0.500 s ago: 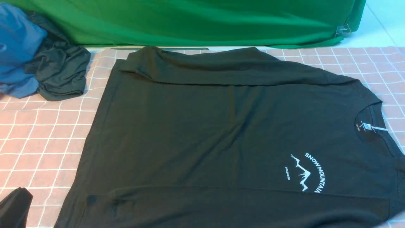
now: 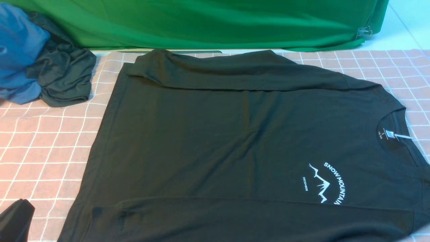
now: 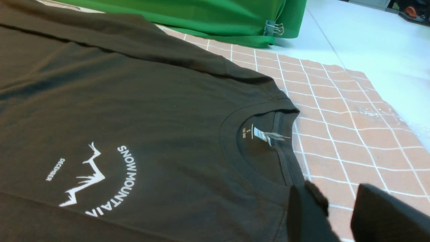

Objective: Fold a long-sleeved shirt over a pink coffee tablecloth.
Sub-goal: 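Grasp the left edge of the dark T-shirt lying flat on the table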

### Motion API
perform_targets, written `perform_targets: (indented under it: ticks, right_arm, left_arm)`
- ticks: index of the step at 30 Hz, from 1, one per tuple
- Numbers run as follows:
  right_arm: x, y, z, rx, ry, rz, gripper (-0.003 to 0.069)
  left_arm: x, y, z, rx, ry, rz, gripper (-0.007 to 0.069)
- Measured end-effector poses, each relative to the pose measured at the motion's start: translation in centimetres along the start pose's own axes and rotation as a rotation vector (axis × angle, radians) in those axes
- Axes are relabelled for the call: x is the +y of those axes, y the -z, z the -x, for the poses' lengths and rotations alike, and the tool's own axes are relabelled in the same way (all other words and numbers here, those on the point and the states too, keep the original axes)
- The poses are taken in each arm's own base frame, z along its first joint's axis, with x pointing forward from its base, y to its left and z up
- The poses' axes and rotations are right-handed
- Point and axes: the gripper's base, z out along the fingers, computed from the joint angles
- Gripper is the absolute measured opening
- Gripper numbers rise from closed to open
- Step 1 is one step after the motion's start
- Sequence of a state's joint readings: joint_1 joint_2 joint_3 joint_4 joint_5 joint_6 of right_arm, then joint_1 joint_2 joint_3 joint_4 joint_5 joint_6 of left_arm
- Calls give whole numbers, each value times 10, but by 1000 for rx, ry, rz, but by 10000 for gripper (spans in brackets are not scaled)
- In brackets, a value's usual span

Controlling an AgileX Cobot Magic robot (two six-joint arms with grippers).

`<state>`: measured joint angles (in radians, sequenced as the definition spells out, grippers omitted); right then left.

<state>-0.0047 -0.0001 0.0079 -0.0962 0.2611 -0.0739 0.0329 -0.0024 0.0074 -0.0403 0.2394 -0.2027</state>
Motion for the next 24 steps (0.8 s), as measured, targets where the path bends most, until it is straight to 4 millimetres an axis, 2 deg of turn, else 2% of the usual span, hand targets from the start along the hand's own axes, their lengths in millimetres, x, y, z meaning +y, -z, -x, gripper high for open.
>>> perform_targets:
  ticks: [11,18,24]
  right_arm:
    - [0,0,0,0,0,0,247]
    - [0,0,0,-1,0,0,247]
    - [0,0,2,-25,0,-2,247]
  left_arm:
    - [0,0,0,-3,-10,2,15]
    - [-2,1,10,-105,-22,-17,15]
    - [-2,1,10,-115,-33,-17,15]
